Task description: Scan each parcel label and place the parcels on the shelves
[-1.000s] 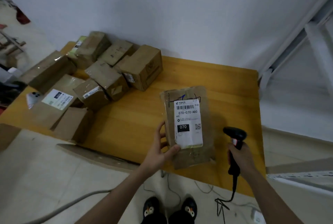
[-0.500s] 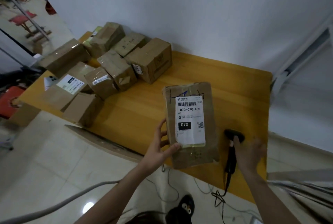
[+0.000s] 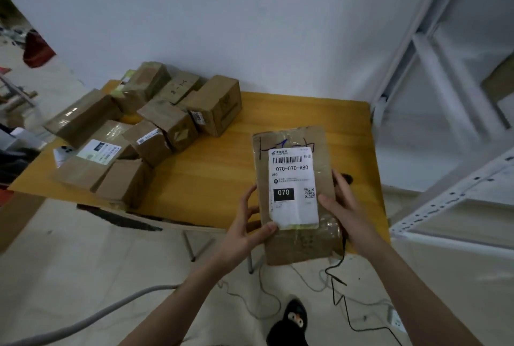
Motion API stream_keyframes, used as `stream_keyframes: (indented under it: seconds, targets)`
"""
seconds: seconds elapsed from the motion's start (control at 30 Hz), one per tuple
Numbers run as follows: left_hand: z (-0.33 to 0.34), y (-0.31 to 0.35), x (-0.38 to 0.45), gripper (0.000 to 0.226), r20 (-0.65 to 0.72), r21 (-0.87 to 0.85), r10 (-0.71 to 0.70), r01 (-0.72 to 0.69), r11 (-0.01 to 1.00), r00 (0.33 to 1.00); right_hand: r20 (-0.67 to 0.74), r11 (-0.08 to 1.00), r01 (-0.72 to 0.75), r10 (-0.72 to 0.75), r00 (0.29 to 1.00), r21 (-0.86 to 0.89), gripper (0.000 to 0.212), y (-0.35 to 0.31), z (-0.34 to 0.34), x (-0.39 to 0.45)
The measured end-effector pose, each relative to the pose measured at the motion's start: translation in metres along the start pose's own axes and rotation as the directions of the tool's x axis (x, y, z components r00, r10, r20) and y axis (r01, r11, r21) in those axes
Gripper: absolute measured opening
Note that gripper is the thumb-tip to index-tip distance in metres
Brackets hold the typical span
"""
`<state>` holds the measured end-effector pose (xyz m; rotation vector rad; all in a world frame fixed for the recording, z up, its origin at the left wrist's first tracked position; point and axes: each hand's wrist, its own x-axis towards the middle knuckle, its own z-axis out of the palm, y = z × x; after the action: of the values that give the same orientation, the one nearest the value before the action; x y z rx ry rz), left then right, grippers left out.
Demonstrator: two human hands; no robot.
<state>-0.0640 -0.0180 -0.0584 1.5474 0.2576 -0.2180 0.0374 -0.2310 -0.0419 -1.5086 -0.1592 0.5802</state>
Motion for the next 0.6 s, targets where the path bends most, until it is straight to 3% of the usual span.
stream_keyframes:
  seconds: [0.1,0.23,0.4,0.6]
  targets:
    - [-0.001,-0.001,-0.026,0.097,0.067,0.004,0.040,-0.040,0.999,0.997,-0.057,0.999,0.014,-0.011,0.998,0.046,0.068,0.007,0.010,-0.038]
    - [0.015,0.008,-0.057,0.079,0.165,0.017,0.080,-0.084,0.996,0.983,-0.169,0.990,0.090,-0.071,0.983,0.106,0.081,0.014,0.014,-0.096]
    - [0.056,0.020,-0.082,0.079,0.280,0.089,0.196,-0.228,0.969,0.940,-0.413,0.973,0.175,-0.100,0.905,0.150,0.057,0.014,0.008,-0.175]
    - [0.116,0.047,-0.096,0.067,0.404,0.083,0.267,-0.326,0.942,0.875,-0.570,0.972,0.201,-0.097,0.816,0.122,0.055,0.000,-0.017,-0.249]
